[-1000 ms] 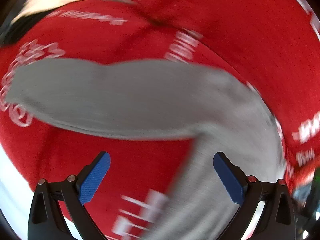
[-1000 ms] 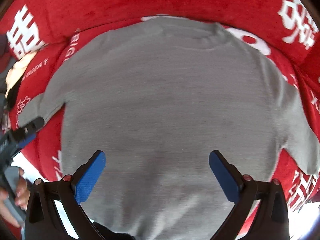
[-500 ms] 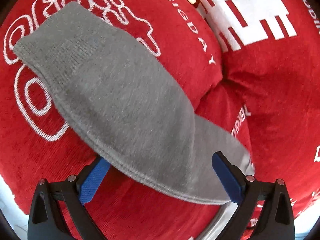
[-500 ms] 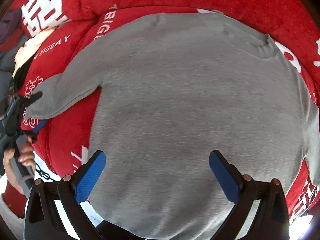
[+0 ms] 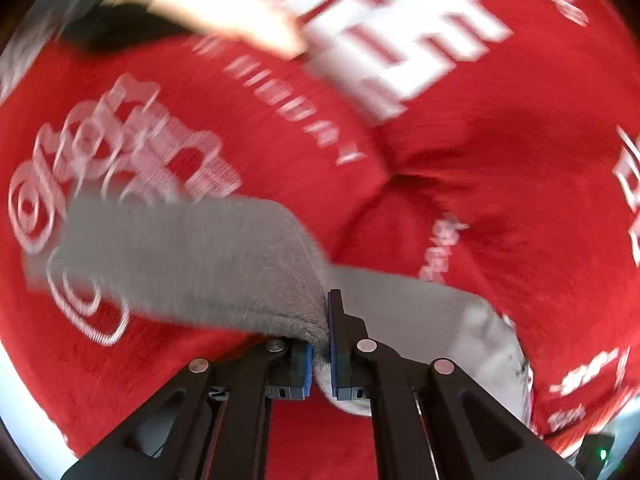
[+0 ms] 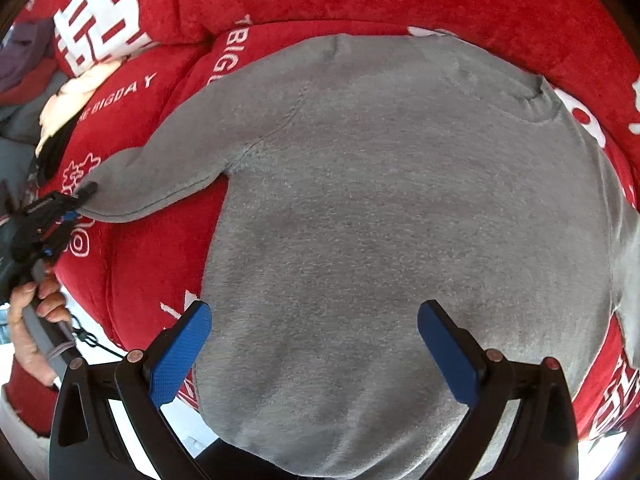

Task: Fold small clothes
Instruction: 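Fold the held sleeve across the sweater body with the left gripper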

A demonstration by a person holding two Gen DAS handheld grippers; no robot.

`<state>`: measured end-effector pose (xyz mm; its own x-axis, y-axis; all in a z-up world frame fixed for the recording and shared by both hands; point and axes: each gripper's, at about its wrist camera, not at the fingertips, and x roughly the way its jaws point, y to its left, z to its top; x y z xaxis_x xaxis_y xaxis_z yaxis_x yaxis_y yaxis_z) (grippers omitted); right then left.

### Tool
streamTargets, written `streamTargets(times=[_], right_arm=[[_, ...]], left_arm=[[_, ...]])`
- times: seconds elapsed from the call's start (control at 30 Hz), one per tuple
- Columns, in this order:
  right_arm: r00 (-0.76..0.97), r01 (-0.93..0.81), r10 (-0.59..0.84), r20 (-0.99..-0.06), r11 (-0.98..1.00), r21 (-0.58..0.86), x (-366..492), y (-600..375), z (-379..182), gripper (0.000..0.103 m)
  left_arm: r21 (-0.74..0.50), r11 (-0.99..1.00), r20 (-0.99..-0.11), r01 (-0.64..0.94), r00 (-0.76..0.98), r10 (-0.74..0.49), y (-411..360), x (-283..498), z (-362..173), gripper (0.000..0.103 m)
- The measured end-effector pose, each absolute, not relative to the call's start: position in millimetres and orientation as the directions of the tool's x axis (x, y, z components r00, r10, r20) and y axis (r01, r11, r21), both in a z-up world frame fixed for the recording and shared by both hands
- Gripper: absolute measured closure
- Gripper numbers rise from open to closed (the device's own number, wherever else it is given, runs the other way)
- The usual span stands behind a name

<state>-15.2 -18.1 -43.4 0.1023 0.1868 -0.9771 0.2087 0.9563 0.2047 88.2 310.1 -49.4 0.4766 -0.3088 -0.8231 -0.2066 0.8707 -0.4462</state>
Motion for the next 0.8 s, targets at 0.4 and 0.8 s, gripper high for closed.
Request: streamTargets(times=[0.4, 0.8], right_arm=[[0.186, 0.398, 0.151, -0.971, 0.892, 0.216, -47, -104, -34, 0.001], [0.141, 0.556, 0.116, -0.983, 0.813, 0.175, -104, -178, -58, 0.001]], left_arm=[[-0.442, 0.834, -0.724, 0.331, 0.417, -0.549, 77, 100, 17, 0.096], [-0.170, 0.881, -0.876, 0.441, 0.342, -0.340, -14, 56, -43, 0.017]])
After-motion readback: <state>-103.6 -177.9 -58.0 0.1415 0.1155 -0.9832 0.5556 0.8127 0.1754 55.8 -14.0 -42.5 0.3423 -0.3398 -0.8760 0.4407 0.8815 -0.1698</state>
